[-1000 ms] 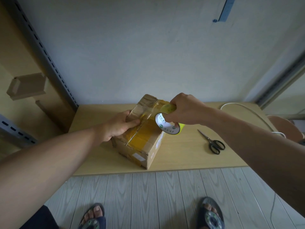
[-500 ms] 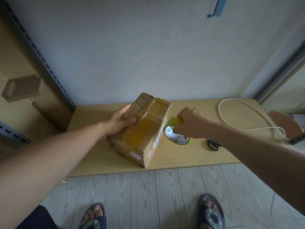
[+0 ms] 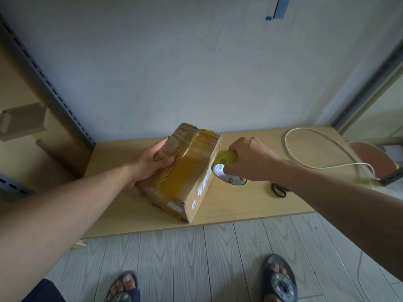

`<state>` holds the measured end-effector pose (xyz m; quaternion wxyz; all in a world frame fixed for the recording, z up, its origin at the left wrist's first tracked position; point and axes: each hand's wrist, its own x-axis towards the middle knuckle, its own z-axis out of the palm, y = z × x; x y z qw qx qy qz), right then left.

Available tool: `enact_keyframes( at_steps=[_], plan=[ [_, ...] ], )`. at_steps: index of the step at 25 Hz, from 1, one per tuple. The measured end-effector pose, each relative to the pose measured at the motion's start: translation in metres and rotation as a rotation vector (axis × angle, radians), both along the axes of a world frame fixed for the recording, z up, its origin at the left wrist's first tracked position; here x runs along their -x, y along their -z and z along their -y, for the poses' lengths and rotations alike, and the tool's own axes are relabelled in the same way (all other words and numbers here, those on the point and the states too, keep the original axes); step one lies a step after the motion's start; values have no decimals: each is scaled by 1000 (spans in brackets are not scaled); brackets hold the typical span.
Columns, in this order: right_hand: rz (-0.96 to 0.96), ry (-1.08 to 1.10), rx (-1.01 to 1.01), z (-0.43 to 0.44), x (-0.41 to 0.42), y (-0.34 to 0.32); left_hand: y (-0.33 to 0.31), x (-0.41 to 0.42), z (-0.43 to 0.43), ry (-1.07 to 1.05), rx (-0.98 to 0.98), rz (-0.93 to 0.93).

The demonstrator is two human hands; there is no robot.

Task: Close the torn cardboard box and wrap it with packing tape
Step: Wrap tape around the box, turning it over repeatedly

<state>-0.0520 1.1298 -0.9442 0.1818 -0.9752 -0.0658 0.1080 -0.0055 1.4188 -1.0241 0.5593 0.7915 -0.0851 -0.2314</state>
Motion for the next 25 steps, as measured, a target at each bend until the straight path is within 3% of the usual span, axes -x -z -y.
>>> enact_keyframes(
  at_steps=[5,18,20,23,25],
  plan=[
    [83,9,-10,2,-2,-15,-6,3,3,-35,-17,-12],
    [-58,11,-28,10,-2,32,3,-1,1,-36,-37,4],
    [-61,9,-33,9,-1,42,-2,1,6,53,-173,127],
    [-59,8,-29,7,-4,53,-15,0,21,353,-674,500],
    [-72,11,-35,7,-6,55,-25,2,30,400,-795,611]
  ],
)
